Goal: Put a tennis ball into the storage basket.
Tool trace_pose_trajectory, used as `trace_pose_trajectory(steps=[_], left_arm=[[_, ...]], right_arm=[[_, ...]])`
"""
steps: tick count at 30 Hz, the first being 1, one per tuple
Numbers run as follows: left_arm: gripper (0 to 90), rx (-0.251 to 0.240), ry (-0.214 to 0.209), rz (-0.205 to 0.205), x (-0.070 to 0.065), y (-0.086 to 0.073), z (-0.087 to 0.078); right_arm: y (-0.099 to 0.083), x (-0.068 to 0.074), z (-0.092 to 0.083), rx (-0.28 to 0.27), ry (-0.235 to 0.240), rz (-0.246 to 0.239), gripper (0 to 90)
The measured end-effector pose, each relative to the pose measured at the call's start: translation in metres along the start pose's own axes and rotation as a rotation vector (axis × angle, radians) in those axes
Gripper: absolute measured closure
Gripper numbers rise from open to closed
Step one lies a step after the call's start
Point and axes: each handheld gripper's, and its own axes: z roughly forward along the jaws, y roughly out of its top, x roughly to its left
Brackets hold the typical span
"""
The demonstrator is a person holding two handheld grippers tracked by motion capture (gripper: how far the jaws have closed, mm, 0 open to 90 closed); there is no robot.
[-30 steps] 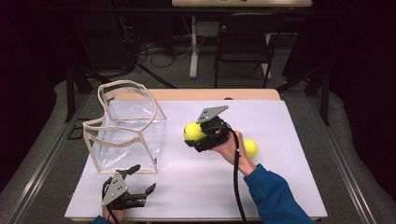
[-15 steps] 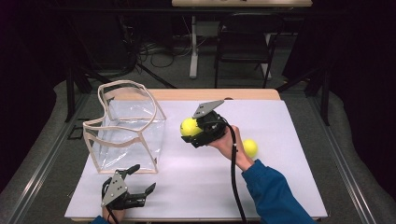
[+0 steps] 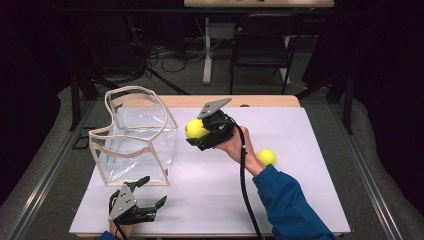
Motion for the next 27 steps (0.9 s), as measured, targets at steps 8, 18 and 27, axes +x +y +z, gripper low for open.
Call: trace_pose_trajectory(steps=[8, 18, 27], left_arm=[[15.9, 0.0, 0.002, 0.0, 0.0, 0.0, 0.0], [15.9, 0.0, 0.001, 0.001, 0.0, 0.0, 0.0], [15.9, -0.002, 0.001, -0.002, 0.0, 0.0, -0.001]], right_arm=[[0.01, -0.002, 0.003, 0.005, 0.012, -0.008, 26.6], [0.023, -0.004, 0.004, 0.016, 0.015, -0.018, 26.6], [0.034, -0.006, 0.007, 0.023, 0.019, -0.022, 26.6]])
